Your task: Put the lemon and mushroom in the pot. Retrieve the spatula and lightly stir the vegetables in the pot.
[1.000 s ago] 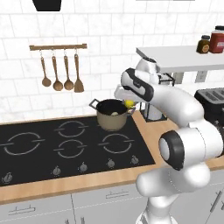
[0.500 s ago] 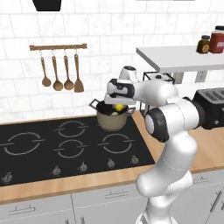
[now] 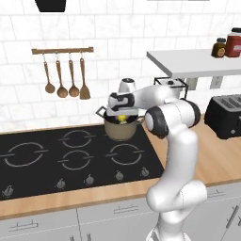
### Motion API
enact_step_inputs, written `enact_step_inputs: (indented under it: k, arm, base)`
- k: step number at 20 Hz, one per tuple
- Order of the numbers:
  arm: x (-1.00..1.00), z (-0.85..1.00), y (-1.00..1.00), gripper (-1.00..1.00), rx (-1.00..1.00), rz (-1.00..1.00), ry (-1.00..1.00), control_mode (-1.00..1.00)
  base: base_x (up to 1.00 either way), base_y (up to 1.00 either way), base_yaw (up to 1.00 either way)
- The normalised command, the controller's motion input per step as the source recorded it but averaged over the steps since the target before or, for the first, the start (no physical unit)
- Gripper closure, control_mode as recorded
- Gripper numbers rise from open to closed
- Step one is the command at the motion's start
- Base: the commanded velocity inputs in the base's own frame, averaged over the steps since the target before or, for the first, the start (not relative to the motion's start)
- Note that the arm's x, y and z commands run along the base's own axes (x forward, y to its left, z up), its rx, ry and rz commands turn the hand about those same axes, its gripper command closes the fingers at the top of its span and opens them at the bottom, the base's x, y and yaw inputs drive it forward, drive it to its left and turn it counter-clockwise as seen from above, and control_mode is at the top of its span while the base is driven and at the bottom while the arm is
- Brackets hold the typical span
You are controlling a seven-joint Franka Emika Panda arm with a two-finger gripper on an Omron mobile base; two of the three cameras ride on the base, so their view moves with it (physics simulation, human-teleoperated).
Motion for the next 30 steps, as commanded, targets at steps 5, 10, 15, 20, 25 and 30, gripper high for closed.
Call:
enact_step_inputs:
  k: [5,10,15,20,25,30]
  arm:
    - [0.52,-0.3,0.02,-1.0,-0.02,0.0,0.01,-1.0]
    - [0.08,-0.01,0.0,-1.0,0.0,0.0,0.0,-1.0]
    - [-0.2,0.04,-0.04,-1.0,0.0,0.0,0.0,-1.0]
    - [-0.6,0.55,-0.03,-1.0,0.0,0.0,-0.03,-1.0]
    - [-1.0,0.98,-0.18,-1.0,0.05,0.0,-0.13,-1.0]
    - [-1.0,0.84,-0.25,-1.0,0.04,0.0,0.0,-1.0]
  base:
    - [0.0,0.0,0.0]
    - [0.0,0.0,0.0]
    - [0.0,0.0,0.0]
    - [0.0,0.0,0.0]
    - [0.0,0.0,0.0]
    - [0.0,0.0,0.0]
